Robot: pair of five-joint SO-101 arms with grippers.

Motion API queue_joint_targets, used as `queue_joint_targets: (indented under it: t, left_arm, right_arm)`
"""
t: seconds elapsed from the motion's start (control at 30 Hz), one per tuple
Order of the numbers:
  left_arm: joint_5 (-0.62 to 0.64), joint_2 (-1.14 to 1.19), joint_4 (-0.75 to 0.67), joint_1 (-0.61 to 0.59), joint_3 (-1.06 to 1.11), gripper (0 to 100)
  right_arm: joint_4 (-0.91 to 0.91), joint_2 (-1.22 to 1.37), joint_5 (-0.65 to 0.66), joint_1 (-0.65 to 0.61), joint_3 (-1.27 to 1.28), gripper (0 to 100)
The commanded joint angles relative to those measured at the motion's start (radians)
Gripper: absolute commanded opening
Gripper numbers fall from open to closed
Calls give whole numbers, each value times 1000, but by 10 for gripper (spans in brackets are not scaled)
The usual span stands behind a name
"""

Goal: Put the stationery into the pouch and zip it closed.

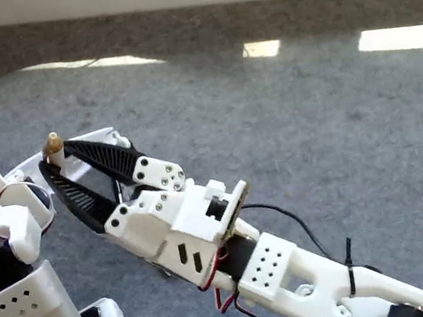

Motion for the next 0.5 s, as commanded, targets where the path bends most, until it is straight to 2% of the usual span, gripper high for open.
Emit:
queue_joint_targets:
  t: [0.0, 0.13, 0.47]
  left_arm:
    - [8, 1, -32, 12, -1, 10]
    - [8, 1, -32, 10, 2, 10]
    - [8, 1, -32, 10, 1, 10]
  right_arm:
    - [-81, 25, 55, 21, -56, 5]
    - [-143, 41, 110, 21, -56, 5]
    - [-151, 268, 112, 73, -116, 5]
